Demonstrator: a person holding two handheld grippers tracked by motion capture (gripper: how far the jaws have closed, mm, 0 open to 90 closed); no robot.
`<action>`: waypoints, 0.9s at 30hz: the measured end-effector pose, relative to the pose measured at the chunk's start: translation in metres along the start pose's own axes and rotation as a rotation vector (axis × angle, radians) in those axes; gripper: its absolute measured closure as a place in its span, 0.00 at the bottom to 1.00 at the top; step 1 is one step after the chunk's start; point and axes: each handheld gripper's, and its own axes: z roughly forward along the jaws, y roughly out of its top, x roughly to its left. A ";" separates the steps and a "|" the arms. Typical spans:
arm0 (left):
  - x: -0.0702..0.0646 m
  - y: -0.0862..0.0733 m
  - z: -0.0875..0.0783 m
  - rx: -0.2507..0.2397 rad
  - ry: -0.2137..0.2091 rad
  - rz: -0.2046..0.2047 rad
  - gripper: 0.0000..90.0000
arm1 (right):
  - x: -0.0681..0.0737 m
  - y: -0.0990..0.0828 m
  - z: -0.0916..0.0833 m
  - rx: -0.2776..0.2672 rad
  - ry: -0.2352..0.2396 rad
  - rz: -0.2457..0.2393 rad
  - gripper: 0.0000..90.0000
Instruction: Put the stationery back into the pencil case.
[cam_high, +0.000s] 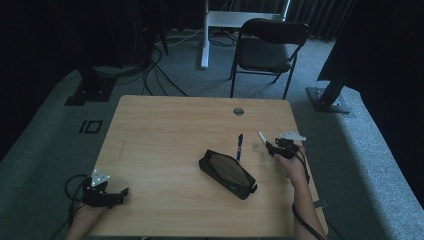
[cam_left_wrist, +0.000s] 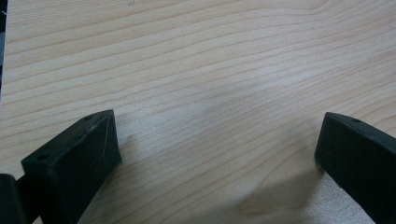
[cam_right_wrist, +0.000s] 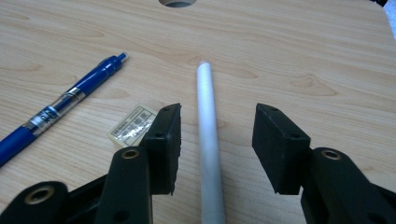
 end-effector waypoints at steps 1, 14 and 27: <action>0.000 0.000 0.000 0.000 0.000 0.000 0.00 | 0.000 0.000 0.001 0.003 -0.002 0.002 0.62; 0.000 0.000 0.000 0.000 0.000 0.000 0.00 | 0.002 0.003 0.020 0.052 -0.018 -0.006 0.70; 0.000 0.000 0.000 0.000 0.000 0.000 0.00 | 0.003 -0.002 0.030 0.079 -0.026 0.001 0.78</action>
